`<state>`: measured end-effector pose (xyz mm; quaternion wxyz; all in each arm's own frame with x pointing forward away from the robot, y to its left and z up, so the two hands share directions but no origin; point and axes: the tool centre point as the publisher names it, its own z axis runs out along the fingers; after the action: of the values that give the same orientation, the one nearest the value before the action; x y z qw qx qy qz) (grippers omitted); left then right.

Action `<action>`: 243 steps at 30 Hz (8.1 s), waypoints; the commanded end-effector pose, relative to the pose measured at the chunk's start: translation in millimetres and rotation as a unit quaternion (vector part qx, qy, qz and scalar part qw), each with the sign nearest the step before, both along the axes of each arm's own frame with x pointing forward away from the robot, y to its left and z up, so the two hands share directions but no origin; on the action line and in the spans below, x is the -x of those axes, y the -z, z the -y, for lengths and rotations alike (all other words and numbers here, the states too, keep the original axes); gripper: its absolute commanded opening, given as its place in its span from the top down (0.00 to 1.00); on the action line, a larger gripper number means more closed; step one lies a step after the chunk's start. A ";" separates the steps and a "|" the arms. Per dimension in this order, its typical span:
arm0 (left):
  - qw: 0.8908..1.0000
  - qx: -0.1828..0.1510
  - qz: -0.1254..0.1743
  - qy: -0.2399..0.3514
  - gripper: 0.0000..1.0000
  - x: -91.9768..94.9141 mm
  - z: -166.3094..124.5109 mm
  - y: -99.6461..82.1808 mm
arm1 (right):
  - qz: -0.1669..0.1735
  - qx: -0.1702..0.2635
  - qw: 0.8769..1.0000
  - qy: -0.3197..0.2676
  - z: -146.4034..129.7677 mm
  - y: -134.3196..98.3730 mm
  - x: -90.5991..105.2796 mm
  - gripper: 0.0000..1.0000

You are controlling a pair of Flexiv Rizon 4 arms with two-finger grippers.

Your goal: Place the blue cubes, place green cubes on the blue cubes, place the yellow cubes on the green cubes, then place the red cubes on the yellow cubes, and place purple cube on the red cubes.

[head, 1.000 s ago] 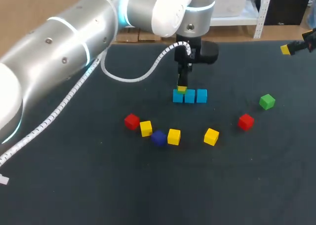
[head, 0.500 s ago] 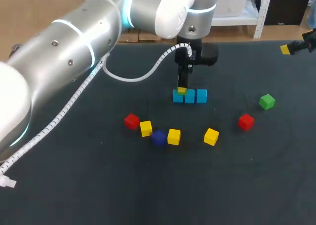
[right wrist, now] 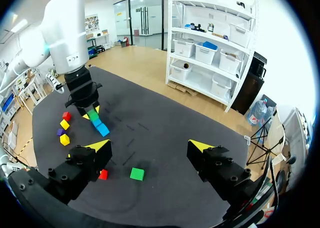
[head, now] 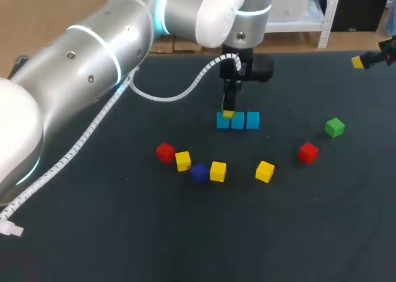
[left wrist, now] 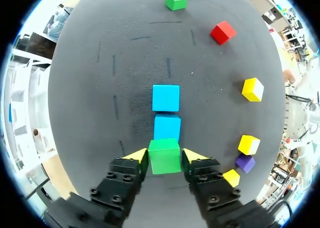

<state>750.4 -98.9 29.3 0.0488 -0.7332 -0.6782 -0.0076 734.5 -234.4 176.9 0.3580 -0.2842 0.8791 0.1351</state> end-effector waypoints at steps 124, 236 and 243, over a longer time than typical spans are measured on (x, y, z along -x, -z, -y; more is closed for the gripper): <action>0.854 0.308 0.283 -0.310 0.00 -32.9 -268.3 -158.4 | -0.001 -0.002 1.000 -0.003 1.3 -0.3 -0.3 0.00; 0.854 0.308 0.283 -0.310 0.00 -32.9 -268.3 -158.4 | -0.256 0.264 0.914 -0.171 -38.8 181.9 25.7 0.51; 0.854 0.308 0.283 -0.310 0.00 -32.9 -268.3 -158.4 | -0.270 0.274 0.907 -0.169 -40.2 188.9 26.2 0.85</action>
<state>782.9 168.0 188.1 -0.3729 -0.4265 -0.8240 0.0081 705.7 -197.4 -10.6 -0.0090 -0.4690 0.8829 0.0204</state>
